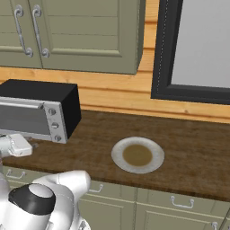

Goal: Pick up the kebab skewer and baguette bread, and place them inside the toaster oven. Close the toaster oven door and start by setting the timer.

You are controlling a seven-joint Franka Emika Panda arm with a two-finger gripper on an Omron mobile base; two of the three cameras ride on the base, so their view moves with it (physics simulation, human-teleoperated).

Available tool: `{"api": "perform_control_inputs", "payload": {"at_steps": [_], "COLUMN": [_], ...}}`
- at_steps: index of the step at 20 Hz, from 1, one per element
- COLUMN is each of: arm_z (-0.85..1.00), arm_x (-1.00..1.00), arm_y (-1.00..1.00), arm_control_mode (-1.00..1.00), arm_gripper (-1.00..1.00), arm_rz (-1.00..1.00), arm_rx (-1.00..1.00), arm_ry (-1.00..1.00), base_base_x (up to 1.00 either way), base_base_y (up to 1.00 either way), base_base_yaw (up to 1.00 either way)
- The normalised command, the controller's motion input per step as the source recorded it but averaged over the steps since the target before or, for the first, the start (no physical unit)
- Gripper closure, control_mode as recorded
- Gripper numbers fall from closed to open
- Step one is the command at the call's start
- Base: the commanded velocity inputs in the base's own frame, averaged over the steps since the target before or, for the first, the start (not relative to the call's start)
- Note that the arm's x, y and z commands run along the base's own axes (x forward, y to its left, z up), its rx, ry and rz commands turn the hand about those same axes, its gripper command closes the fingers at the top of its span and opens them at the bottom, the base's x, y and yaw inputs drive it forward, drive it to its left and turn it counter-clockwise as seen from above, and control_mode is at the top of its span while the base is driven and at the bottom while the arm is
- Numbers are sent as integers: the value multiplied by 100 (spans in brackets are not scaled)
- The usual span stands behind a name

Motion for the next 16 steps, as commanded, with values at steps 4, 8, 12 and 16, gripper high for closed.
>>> {"api": "perform_control_inputs", "payload": {"at_steps": [4, 8, 12, 16], "arm_z": [-4, -10, -12, -14], "arm_x": [0, 14, 20, 8], "arm_y": [-36, -23, -21, -8], "arm_control_mode": [-100, -100, -100, -100], "arm_gripper": [-100, -100, -100, -100], "arm_rz": [5, 4, 8, 11], "arm_rx": [0, 0, 0, 0], "arm_ry": [0, 0, 2, 0], "base_base_x": [0, 0, 0, 0], "base_base_y": [0, 0, 0, 0], "base_base_yaw": [0, 0, 0, 0]}}
